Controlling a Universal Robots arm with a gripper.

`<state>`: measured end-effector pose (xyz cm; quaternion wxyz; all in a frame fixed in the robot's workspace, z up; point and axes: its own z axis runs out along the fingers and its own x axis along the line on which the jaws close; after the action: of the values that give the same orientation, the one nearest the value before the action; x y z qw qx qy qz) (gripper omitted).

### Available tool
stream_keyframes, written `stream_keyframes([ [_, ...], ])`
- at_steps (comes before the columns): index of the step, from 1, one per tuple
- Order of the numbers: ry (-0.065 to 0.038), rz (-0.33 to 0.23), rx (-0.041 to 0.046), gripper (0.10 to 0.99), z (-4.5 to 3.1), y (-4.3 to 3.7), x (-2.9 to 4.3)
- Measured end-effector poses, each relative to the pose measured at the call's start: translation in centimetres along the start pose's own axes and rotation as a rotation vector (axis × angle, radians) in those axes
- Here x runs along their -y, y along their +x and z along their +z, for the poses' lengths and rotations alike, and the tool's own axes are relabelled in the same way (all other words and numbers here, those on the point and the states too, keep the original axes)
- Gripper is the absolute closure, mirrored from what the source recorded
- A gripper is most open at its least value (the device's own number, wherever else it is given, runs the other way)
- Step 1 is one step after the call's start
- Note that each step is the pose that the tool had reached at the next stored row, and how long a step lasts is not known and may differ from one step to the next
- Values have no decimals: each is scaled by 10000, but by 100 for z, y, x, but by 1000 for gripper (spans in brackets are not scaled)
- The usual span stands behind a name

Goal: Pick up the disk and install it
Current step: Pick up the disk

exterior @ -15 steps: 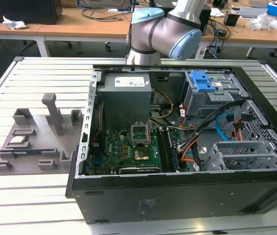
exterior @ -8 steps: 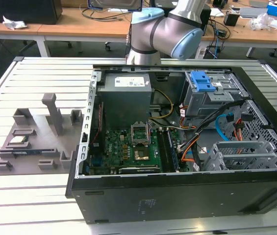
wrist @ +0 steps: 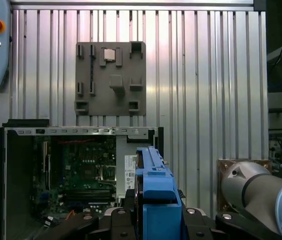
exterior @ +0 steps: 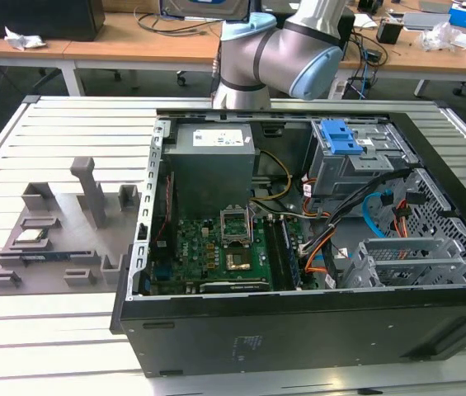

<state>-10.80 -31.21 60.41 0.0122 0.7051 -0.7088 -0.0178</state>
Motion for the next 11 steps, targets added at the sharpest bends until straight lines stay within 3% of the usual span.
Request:
stream_keyframes([
  [11, -69, -1, 0, 722, 278, 3, 13],
])
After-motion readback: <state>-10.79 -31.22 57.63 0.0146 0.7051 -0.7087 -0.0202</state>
